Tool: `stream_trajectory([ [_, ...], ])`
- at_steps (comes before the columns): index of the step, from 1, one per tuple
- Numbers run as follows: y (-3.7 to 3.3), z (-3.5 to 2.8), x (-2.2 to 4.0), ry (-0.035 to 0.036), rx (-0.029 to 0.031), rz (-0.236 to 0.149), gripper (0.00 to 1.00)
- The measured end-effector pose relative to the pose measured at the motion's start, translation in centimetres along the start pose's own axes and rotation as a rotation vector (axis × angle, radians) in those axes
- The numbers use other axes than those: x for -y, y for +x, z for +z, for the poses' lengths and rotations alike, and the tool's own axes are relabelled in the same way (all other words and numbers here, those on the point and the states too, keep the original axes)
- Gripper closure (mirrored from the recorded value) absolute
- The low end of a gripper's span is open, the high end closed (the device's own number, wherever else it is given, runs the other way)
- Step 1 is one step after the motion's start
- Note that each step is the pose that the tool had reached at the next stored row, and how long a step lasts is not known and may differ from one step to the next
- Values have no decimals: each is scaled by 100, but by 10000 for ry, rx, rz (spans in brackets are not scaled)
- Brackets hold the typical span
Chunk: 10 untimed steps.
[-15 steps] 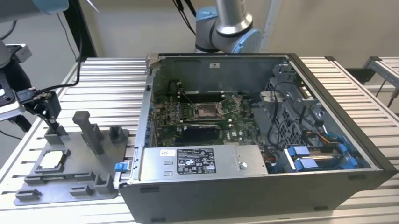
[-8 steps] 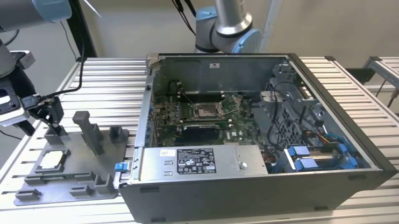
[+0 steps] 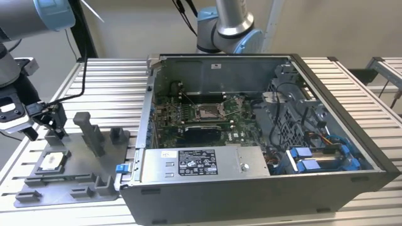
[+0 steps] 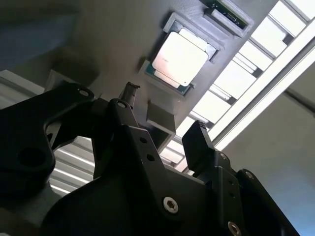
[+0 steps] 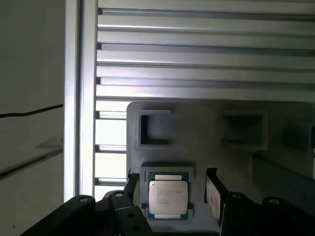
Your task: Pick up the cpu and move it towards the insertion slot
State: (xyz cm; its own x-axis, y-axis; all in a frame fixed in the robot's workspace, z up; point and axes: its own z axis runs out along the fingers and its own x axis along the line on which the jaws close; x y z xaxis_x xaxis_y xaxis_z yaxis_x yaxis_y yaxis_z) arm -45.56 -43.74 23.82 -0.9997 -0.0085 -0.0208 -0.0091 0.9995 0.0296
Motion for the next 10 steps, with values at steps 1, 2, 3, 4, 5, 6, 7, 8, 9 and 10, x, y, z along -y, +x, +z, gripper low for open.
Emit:
stream_trajectory([
  [1, 0, 25, 4, -1, 1, -1, 0],
  [2, 1, 42, 9, 0, 0, -5, 0],
  [3, 3, 64, 22, 0, -2, -13, 0],
  [4, 4, 82, 34, 0, -2, -21, 0],
  [5, 4, 106, 50, -1, -1, -33, 0],
  [6, 5, 123, 66, -1, -2, -41, 0],
  [7, 6, 142, 89, -1, -2, -48, 0],
  [8, 7, 156, 109, -2, -1, -53, 0],
  [9, 7, 169, 133, -2, -1, -59, 0],
  [10, 8, 180, 160, -2, -1, -64, 0],
])
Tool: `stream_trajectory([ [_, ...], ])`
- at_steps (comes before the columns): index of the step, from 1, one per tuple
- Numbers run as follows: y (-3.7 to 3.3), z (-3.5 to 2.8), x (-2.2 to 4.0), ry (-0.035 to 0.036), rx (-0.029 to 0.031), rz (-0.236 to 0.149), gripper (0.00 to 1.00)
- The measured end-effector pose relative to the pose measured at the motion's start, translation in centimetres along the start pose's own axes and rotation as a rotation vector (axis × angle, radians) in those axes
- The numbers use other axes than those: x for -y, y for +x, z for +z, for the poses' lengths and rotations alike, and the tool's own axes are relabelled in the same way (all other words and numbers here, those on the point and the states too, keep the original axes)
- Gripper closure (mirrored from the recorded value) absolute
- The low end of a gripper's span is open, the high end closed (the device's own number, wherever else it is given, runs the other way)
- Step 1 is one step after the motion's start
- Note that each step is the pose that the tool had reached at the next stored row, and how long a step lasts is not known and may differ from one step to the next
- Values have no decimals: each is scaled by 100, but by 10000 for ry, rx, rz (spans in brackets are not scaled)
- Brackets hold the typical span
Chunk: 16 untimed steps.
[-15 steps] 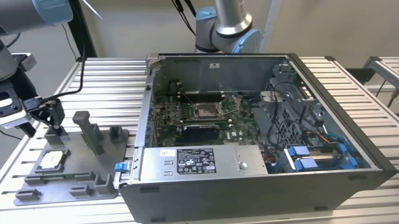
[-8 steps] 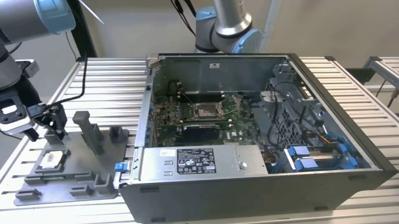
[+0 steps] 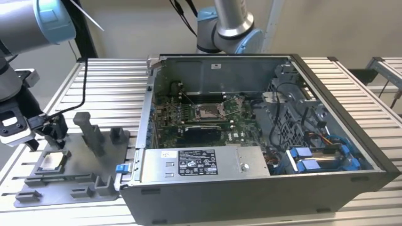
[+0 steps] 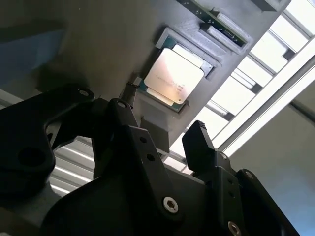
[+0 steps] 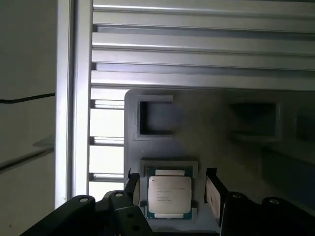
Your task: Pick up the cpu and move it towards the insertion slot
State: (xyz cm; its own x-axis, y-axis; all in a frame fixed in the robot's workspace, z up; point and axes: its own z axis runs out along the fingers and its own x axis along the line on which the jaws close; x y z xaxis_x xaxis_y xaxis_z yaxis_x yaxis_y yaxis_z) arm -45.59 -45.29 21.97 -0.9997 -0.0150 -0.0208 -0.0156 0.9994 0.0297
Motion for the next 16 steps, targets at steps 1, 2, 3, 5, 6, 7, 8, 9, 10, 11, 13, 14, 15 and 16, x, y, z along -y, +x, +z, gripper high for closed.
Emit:
stream_trajectory([
  [1, 1, 13, 37, 0, -1, -8, 0],
  [2, 2, 23, 60, 0, -1, -13, 0],
  [3, 3, 34, 75, 0, -2, -18, 0],
  [5, 4, 53, 91, -5, 7, -26, 0],
  [6, 4, 66, 94, -8, 20, -28, 0],
  [7, 4, 79, 98, -13, 34, -30, 0],
  [8, 4, 92, 101, -15, 47, -34, 0],
  [9, 5, 105, 103, -17, 58, -37, 0],
  [10, 5, 116, 105, -19, 66, -39, 0],
  [11, 5, 128, 106, -20, 72, -40, 0],
  [13, 6, 153, 109, -24, 81, -44, 0],
  [14, 6, 167, 113, -31, 82, -46, 0],
  [15, 7, 180, 116, -35, 84, -49, 0],
  [16, 8, 193, 118, -36, 84, -53, 0],
])
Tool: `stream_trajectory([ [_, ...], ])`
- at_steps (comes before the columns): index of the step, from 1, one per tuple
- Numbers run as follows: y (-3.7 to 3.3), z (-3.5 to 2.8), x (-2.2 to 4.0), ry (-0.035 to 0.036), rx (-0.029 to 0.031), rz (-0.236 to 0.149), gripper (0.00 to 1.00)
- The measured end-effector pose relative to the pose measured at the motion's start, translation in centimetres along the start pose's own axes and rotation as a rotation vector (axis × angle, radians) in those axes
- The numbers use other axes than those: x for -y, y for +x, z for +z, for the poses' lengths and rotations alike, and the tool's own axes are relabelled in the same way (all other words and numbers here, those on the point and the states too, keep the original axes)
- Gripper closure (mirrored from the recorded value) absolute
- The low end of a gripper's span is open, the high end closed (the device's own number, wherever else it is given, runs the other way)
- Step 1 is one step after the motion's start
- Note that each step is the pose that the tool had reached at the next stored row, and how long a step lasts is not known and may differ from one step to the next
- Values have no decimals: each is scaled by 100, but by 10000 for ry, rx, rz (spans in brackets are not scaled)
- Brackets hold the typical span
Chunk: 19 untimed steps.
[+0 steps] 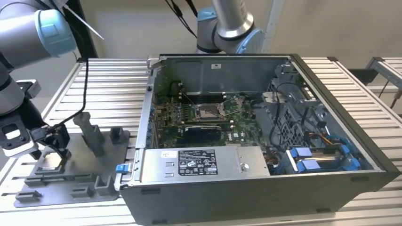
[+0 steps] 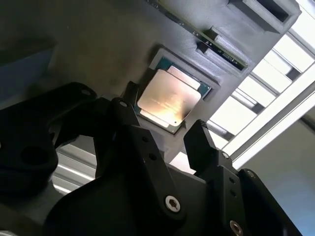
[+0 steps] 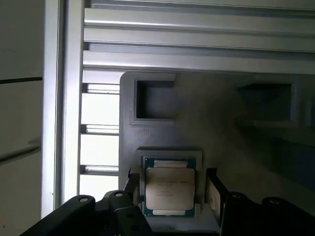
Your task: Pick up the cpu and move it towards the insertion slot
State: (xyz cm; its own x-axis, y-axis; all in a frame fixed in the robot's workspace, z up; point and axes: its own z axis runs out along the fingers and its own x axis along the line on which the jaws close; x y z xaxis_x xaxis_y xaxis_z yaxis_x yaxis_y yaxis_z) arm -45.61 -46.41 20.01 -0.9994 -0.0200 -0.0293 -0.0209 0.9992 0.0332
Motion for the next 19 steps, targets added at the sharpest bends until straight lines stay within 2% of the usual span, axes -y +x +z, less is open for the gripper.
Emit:
stream_trajectory([
  [7, 5, 66, 14, -1, -2, -32, 0],
  [12, 9, 94, 48, -5, -2, -54, 0],
  [19, 18, 130, 55, -6, -4, -56, 0],
])
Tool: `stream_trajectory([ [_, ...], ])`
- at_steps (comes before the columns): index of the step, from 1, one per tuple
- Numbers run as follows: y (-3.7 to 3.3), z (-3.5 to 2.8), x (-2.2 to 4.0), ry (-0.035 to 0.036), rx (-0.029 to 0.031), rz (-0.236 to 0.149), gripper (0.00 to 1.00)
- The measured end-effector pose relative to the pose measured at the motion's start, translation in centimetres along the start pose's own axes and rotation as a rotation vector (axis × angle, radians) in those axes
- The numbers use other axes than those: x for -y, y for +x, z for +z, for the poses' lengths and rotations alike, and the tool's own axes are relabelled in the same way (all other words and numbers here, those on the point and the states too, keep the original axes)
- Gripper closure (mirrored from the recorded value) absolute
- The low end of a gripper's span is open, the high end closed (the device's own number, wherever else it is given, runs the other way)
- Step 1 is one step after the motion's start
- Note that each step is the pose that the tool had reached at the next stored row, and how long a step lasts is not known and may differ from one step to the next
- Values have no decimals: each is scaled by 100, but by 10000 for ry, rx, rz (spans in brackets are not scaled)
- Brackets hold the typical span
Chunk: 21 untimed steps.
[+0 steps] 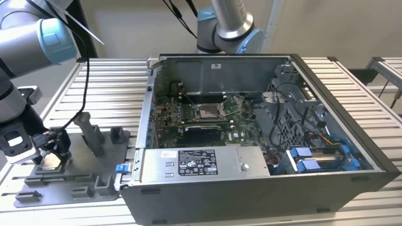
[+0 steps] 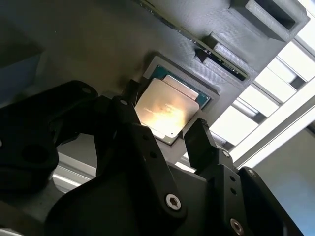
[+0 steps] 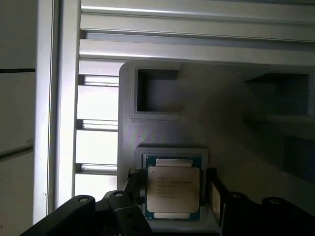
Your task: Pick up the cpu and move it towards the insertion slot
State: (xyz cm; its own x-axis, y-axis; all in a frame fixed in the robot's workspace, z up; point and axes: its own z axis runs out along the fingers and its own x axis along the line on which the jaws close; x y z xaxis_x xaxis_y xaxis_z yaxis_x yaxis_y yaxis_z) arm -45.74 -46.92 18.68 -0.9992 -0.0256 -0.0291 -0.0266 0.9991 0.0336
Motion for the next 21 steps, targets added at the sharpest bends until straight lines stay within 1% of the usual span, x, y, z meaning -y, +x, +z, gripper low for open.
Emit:
stream_trajectory([
  [8, 0, 4, 0, -2, 2, 1, 0],
  [9, 0, 4, 0, -2, 2, 1, 100],
  [21, 0, 6, 0, -3, 2, 0, 100],
])
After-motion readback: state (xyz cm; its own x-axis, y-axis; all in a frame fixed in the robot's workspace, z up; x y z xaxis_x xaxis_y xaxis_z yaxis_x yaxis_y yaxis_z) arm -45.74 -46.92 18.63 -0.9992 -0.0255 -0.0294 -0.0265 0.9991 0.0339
